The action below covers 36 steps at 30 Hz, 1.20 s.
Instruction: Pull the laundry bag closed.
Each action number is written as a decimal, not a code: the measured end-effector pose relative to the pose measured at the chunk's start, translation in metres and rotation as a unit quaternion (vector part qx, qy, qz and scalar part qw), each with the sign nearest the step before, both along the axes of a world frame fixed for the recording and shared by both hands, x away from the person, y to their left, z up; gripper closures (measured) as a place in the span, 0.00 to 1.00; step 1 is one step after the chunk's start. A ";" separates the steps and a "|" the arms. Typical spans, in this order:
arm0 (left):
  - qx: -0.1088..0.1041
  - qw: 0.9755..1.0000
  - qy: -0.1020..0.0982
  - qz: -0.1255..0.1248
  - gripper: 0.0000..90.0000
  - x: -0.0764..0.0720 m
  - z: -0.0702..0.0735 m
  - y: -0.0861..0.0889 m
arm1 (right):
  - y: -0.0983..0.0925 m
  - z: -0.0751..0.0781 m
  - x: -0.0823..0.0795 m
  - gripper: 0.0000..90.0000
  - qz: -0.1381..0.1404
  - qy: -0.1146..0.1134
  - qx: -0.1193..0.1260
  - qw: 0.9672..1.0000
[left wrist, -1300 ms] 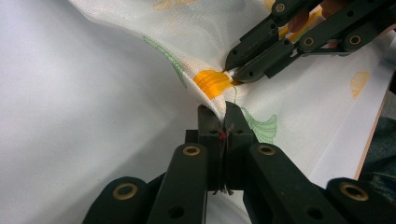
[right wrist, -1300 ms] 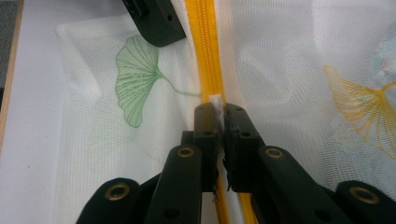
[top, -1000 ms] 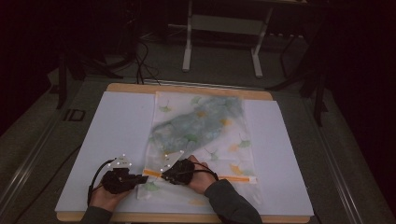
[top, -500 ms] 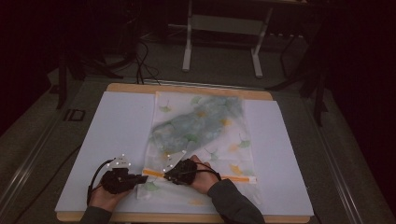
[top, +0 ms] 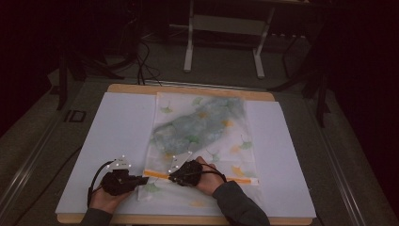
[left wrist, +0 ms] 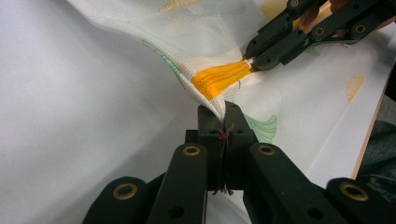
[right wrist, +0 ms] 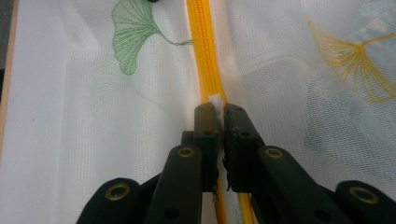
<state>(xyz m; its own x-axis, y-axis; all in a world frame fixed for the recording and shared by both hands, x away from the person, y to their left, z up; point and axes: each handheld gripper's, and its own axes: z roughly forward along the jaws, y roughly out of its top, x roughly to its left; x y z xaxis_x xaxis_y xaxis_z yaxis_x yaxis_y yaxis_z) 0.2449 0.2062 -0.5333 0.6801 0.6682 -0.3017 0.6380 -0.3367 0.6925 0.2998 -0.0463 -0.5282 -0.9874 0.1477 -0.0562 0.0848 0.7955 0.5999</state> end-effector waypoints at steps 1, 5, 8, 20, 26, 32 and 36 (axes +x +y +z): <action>-0.001 1.000 0.000 0.000 0.98 0.000 0.000 0.000 | 0.000 0.000 0.000 0.94 -0.001 0.000 -0.001 1.000; -0.003 1.000 0.000 0.001 0.98 0.000 0.000 0.001 | -0.002 0.000 0.000 0.94 -0.002 0.000 -0.004 1.000; -0.002 1.000 0.000 0.000 0.99 0.000 0.000 0.001 | -0.004 0.000 0.000 0.94 -0.002 -0.001 -0.005 1.000; -0.003 1.000 -0.001 0.001 0.98 0.000 0.000 0.001 | -0.011 0.001 0.000 0.94 -0.005 -0.001 -0.009 1.000; -0.003 1.000 0.001 0.002 0.99 0.000 0.000 0.002 | -0.014 0.001 0.000 0.94 -0.006 -0.001 -0.009 1.000; -0.005 1.000 0.002 0.002 0.98 0.000 0.000 0.002 | -0.017 0.001 0.000 0.94 -0.007 -0.002 -0.012 1.000; -0.005 1.000 0.001 0.002 0.99 0.000 0.000 0.002 | -0.020 0.002 0.000 0.94 -0.008 0.000 -0.014 1.000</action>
<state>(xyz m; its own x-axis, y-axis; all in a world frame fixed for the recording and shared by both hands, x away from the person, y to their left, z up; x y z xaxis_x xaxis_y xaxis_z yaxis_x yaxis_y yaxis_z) 0.2446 0.2085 -0.5331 0.6761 0.6684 -0.3100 0.6415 -0.3271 0.6939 0.2998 -0.0659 -0.5262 -0.9848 0.1626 -0.0613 0.0978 0.8103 0.5778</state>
